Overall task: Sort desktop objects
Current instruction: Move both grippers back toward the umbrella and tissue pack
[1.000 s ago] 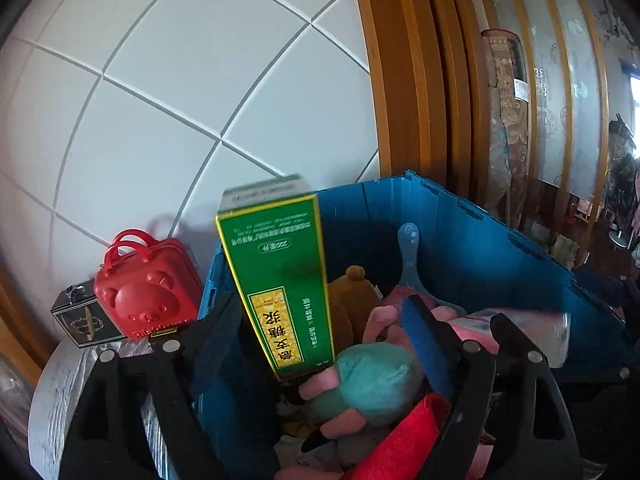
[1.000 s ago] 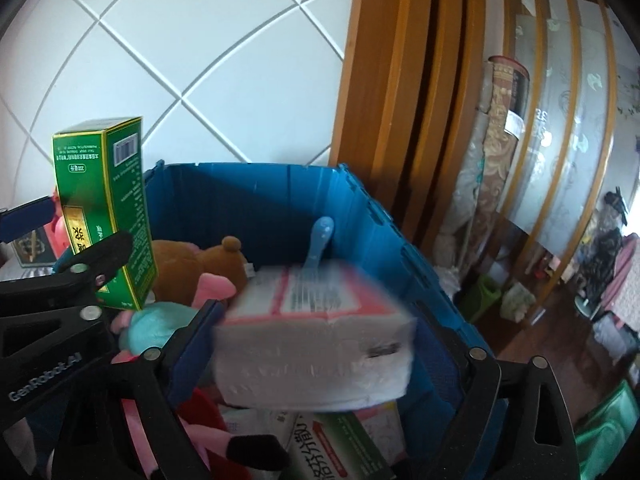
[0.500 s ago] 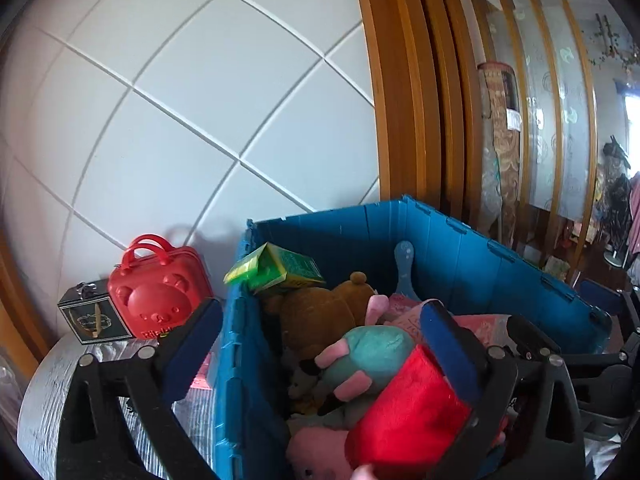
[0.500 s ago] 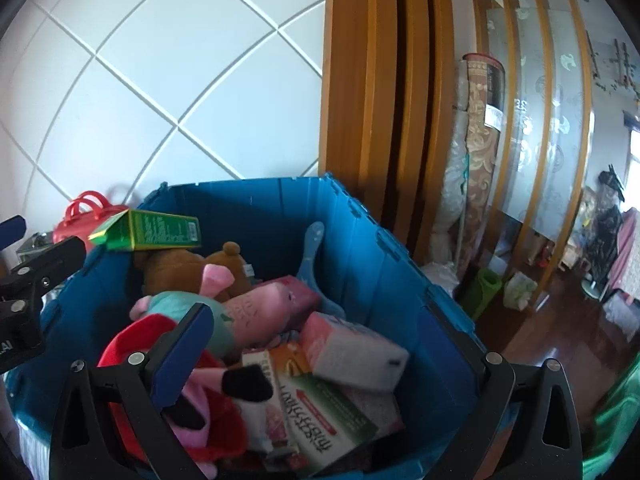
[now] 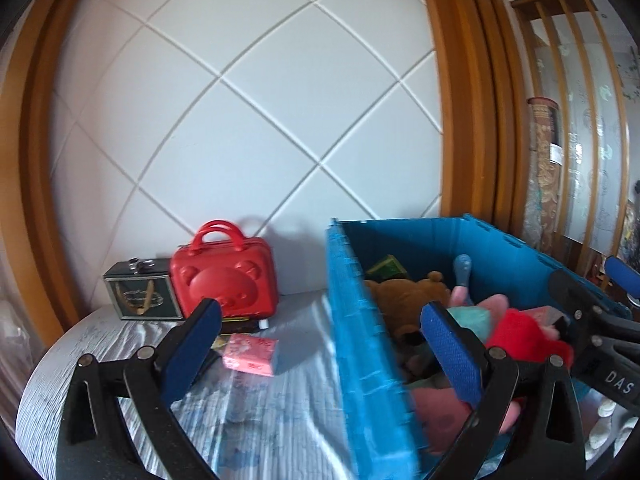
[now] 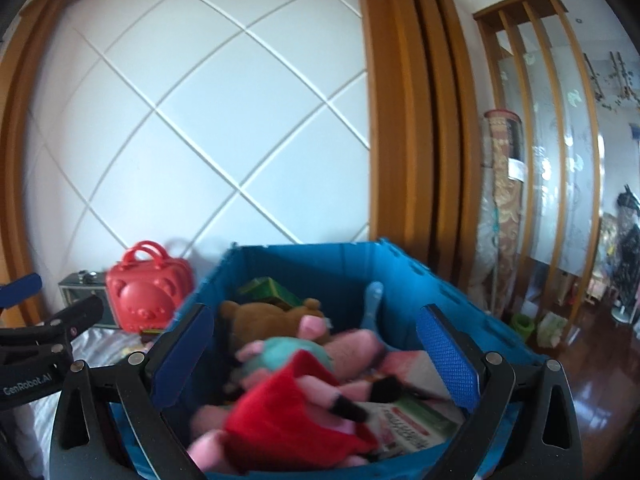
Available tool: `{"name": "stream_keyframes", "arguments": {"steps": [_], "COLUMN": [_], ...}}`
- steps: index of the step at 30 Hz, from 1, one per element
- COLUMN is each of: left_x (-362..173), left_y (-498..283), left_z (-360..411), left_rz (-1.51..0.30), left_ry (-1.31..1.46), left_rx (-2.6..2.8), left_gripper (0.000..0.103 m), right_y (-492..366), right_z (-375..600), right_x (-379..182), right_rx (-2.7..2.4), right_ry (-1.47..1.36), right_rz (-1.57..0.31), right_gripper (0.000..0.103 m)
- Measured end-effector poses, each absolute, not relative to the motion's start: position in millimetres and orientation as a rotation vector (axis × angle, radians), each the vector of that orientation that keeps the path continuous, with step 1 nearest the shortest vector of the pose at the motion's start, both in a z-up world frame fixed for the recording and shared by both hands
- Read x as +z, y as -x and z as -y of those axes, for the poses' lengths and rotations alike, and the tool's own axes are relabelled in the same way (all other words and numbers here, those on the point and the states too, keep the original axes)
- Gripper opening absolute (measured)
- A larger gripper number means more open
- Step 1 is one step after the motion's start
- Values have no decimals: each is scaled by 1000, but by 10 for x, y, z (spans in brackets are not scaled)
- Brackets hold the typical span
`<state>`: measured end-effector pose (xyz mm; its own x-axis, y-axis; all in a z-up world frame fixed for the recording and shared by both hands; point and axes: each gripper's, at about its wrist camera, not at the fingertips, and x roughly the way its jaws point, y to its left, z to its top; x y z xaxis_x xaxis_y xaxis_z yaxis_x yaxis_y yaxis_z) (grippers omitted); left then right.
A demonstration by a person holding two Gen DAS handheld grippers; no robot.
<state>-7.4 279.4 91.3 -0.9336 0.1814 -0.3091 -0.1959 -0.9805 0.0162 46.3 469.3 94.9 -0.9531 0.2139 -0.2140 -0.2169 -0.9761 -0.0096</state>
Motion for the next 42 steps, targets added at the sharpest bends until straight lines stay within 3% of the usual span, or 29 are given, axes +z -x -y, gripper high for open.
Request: {"name": "stream_keyframes", "arguments": {"steps": [16, 25, 42], "left_x": [549, -17, -1295], "left_y": [502, 899, 2229], "left_z": [-901, -51, -99], "left_rz": [99, 171, 84], "left_ry": [598, 827, 1256], "left_rx": [3083, 3151, 2933], "left_gripper": [101, 101, 101], "right_y": [128, 742, 2145], "right_z": [-3117, -2613, -2275], "right_x": [908, 489, -765], "right_rx": [3045, 3065, 2974], "right_ry": [350, 610, 1146], "right_rz": [63, 40, 152], "right_gripper": [103, 103, 103]}}
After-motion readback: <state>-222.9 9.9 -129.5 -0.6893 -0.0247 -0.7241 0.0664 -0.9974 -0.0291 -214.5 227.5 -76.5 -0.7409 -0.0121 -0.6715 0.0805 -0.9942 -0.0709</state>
